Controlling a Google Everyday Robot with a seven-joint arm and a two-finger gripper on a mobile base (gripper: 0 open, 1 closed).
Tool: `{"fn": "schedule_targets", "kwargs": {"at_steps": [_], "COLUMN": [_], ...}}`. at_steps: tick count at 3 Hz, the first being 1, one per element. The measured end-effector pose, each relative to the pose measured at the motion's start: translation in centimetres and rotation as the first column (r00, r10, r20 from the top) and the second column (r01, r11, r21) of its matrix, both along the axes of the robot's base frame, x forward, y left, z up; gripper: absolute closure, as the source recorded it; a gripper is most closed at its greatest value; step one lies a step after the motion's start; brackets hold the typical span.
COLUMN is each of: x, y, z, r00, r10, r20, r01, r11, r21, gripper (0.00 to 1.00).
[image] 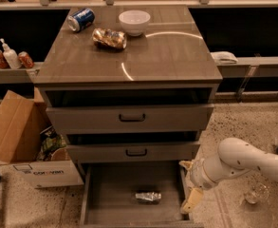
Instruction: Pick redbull can from bottom drawer and place on counter
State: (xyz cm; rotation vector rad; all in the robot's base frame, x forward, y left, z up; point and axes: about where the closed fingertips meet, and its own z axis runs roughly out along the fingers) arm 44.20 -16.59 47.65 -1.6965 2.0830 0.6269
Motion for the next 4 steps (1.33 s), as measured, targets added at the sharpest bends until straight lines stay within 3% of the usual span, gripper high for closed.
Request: {"fn": "schedule_targets", "kwargs": {"at_steps": [1, 3, 4], "x": [0.6, 2.4, 2.7], "y": [-0.5, 1.5, 1.5], "z": [-6.4, -16.1, -16.6], "r00": [1.0000, 0.9996, 0.9996], "r10": [-0.007, -0.021, -0.021], "r20": [-0.005, -0.021, -0.021], "r01": [0.008, 0.023, 0.024], "r11": [0.999, 0.989, 0.989], "r21": [0.053, 0.148, 0.145], "gripper": [0.00, 0.00, 0.00]}}
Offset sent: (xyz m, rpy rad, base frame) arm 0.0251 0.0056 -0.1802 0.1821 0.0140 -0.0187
